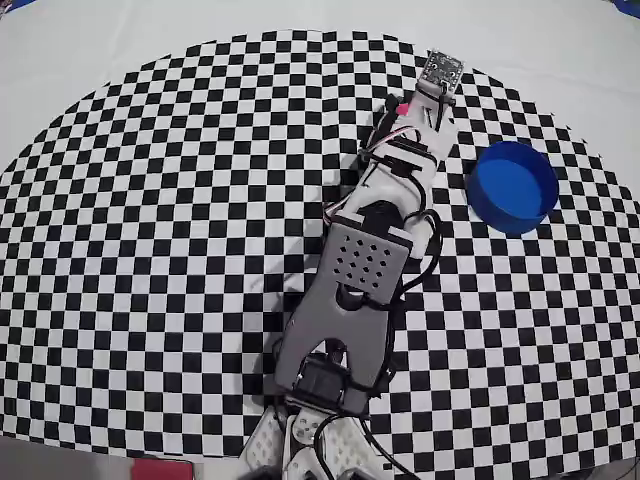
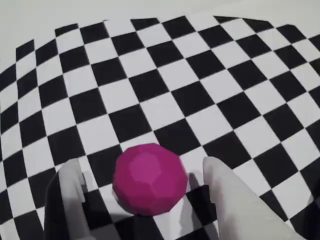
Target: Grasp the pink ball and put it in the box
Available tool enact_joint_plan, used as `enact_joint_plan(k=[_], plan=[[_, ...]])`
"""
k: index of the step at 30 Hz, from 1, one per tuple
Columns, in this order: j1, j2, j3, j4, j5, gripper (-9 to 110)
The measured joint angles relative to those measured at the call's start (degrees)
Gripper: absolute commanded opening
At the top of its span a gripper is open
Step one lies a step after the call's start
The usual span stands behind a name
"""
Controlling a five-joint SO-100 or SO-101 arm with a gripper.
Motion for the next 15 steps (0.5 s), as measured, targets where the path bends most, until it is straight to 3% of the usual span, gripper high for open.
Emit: enact_joint_plan(k=[15], plan=[[0.18,-0.44,-0.09,0.35,0.00,27]])
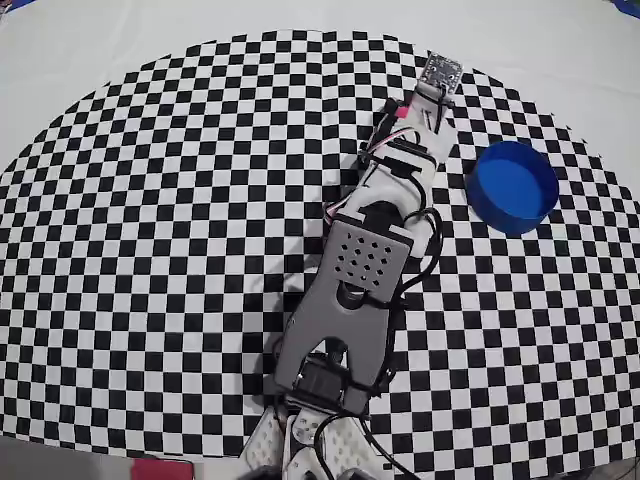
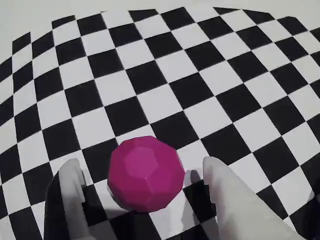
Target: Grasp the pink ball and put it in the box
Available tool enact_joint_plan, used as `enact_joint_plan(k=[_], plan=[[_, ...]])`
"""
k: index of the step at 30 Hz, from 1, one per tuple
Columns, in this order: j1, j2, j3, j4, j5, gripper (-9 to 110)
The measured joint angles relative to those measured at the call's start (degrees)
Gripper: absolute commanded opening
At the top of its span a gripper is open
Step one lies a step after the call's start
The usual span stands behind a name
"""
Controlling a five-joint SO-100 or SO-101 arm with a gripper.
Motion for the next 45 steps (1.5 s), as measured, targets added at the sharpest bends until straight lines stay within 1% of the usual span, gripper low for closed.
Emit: enact_joint_plan(k=[7,30,45], plan=[[0.70,0.00,-0.26,0.00,0.00,27],[0.70,-7.73,-10.81,0.70,0.00,27],[0.88,-9.58,-11.87,0.70,0.00,27]])
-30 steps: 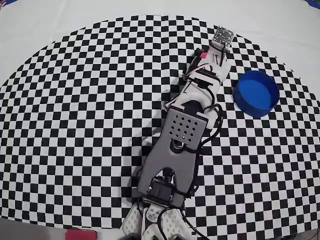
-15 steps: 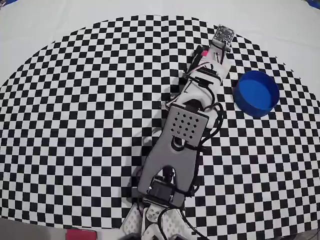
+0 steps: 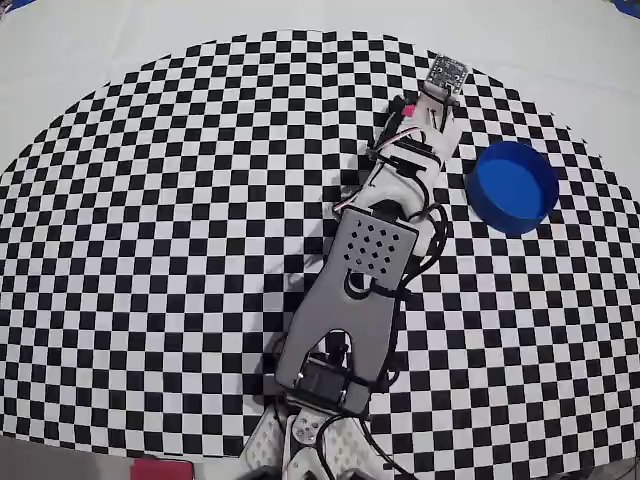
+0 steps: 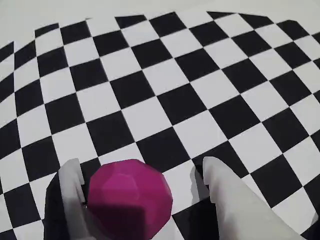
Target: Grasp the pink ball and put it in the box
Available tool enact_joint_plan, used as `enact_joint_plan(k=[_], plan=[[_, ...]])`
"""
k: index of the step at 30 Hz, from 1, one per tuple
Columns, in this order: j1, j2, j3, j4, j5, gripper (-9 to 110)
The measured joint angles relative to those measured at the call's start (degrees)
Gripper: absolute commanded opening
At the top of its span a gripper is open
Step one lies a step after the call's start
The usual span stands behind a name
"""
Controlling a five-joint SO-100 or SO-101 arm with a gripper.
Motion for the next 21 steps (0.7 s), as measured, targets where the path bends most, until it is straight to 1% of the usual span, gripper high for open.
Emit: enact_joint_plan(k=[21], plan=[[0.00,-1.49,-1.14,0.35,0.00,27]])
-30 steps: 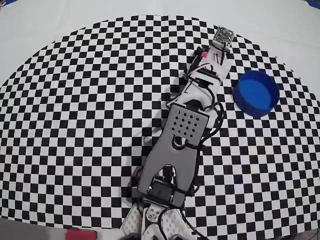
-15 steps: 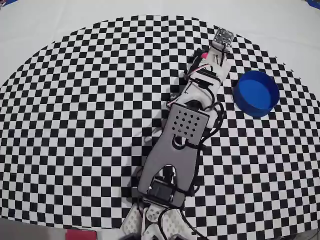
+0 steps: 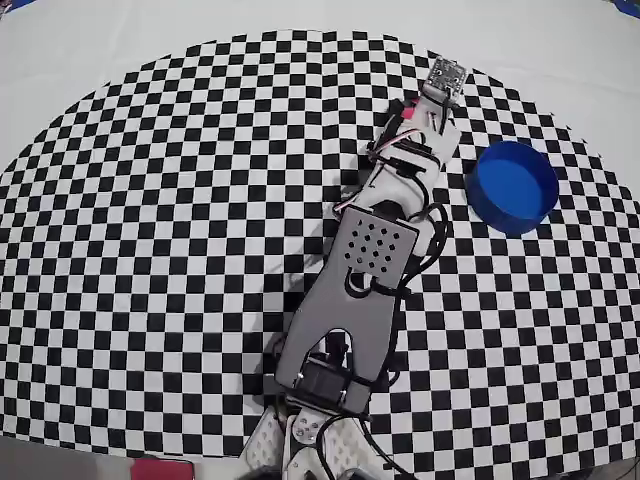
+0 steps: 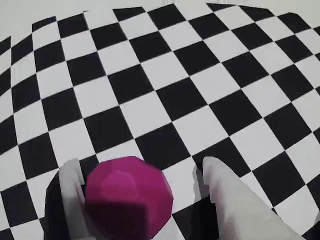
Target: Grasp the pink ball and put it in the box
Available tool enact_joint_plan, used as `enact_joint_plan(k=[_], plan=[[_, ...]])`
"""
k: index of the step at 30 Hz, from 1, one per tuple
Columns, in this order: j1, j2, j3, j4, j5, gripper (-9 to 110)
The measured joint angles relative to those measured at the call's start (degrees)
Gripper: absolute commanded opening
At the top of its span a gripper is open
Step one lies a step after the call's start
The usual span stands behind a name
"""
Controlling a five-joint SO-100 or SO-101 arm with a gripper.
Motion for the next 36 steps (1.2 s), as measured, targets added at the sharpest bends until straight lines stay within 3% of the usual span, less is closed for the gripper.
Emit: enact_joint_plan(k=[36], plan=[[-1.58,-0.97,-0.09,0.00,0.00,27]])
